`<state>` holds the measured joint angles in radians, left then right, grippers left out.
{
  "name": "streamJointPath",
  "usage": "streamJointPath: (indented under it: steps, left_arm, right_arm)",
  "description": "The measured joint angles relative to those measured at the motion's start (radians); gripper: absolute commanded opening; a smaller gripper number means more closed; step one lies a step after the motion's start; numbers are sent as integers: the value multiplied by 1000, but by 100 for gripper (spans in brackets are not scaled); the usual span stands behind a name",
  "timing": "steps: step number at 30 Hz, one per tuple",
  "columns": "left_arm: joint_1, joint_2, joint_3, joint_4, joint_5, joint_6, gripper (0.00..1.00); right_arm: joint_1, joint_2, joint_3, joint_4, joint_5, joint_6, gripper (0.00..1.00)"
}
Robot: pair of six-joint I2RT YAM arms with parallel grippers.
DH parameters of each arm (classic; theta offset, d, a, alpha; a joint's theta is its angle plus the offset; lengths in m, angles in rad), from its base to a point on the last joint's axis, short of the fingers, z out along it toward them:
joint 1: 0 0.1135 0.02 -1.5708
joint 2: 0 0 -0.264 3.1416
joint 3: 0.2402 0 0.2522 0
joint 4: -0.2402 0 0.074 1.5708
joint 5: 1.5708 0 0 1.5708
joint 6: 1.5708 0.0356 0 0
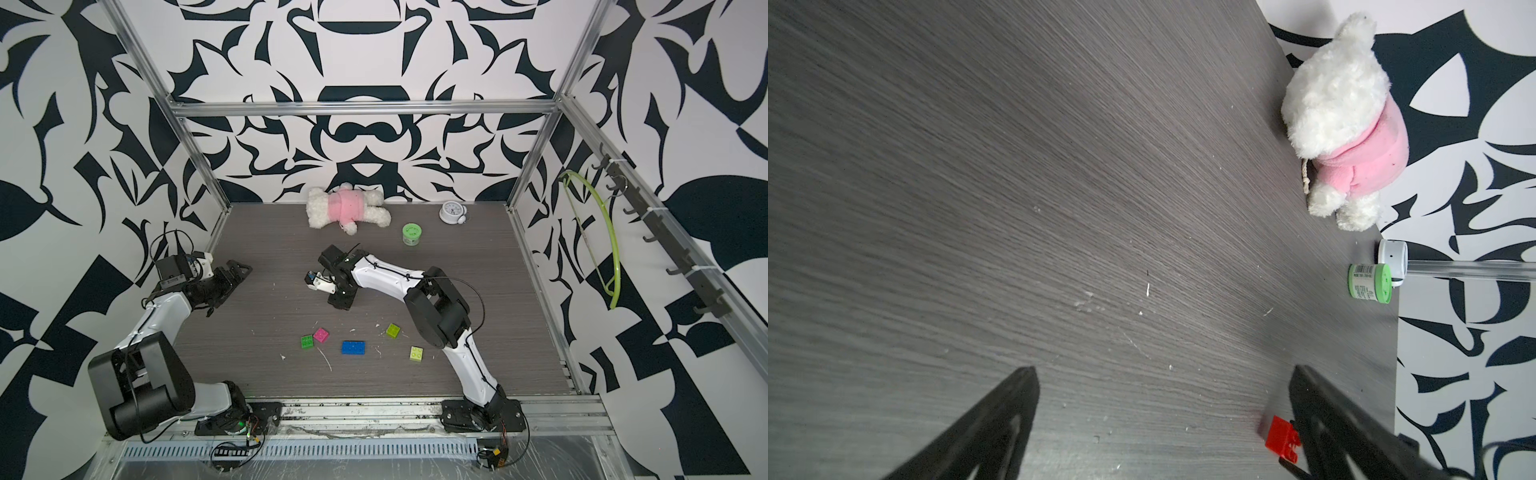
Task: Assemble the letter y with lego
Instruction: Pick up the lego brick from the center of the board, then place the lego brick at the center of the board, then pick up the lego brick from the center of the board.
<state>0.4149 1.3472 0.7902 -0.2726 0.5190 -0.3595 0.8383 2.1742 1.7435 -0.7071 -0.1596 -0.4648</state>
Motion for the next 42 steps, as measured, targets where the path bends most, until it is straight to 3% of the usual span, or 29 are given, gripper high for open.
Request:
streamJointPath:
  steps: [7, 12, 17, 22, 26, 31, 36, 42]
  left_arm:
    - [1, 0, 0, 0, 2, -1, 99]
    - [4, -3, 0, 0, 2, -1, 99]
    - [6, -4, 0, 0, 2, -1, 99]
    - [6, -5, 0, 0, 13, -4, 98]
    - [6, -10, -22, 19, 50, -23, 96]
    - [-13, -12, -58, 37, 86, -51, 96]
    - [-78, -12, -65, 54, 96, -63, 95]
    - [-122, -12, -77, 73, 99, -68, 95]
  right_arm:
    - [-60, 69, 97, -4, -84, -229, 34]
    - [-86, 168, 217, -54, -101, -287, 35]
    - [-90, 208, 281, -85, -92, -294, 68]
    - [-91, 179, 250, -98, -84, -261, 70]
    - [-99, 36, 98, -73, -62, -188, 67]
    - [-114, -275, -215, -46, 29, -63, 57]
    - [-127, -507, -505, -81, 110, 54, 56]
    - [-128, -730, -806, -120, 134, 54, 56]
